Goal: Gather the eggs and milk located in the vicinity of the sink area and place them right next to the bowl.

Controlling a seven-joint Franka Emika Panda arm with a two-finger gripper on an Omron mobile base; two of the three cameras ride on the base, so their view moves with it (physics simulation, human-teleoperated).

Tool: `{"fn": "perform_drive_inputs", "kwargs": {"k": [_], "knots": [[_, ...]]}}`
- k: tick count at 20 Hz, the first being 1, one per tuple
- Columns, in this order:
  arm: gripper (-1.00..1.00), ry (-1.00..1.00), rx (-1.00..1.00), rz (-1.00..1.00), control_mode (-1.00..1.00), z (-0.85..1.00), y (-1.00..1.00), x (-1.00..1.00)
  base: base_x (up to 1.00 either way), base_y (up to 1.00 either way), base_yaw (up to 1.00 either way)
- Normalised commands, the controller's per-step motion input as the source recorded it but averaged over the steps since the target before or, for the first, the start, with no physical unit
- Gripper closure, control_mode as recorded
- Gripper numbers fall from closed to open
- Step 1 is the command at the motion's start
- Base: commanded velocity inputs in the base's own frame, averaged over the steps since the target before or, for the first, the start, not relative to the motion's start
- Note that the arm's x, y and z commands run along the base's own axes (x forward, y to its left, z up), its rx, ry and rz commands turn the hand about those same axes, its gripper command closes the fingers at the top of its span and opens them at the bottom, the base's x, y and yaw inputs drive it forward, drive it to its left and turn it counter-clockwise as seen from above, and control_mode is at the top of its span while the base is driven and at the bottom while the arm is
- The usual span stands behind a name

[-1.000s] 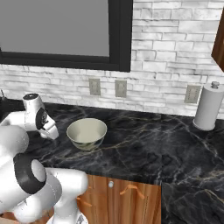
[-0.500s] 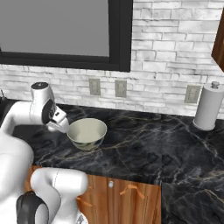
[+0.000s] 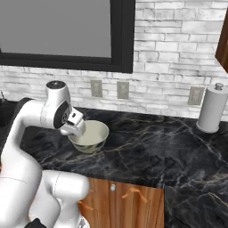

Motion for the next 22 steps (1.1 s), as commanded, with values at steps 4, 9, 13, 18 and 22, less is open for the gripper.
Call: {"fn": "perform_drive_inputs", "kwargs": {"k": [4, 9, 13, 18, 22], "knots": [[1.00, 0.00, 0.00, 0.15, -1.00, 0.00, -0.88, 0.00, 0.00, 0.00, 0.00], [1.00, 0.00, 0.00, 0.19, -1.00, -0.06, -0.98, 0.00, 0.00, 0.00, 0.00], [1.00, 0.00, 0.00, 0.21, -1.00, -0.13, -0.92, 0.03, 0.00, 0.00, 0.00], [1.00, 0.00, 0.02, 0.23, -1.00, -0.19, -0.60, 0.27, 0.00, 0.00, 0.00], [1.00, -0.03, 0.00, 0.22, -1.00, -0.50, -0.07, 0.45, 0.00, 0.00, 0.00]]}}
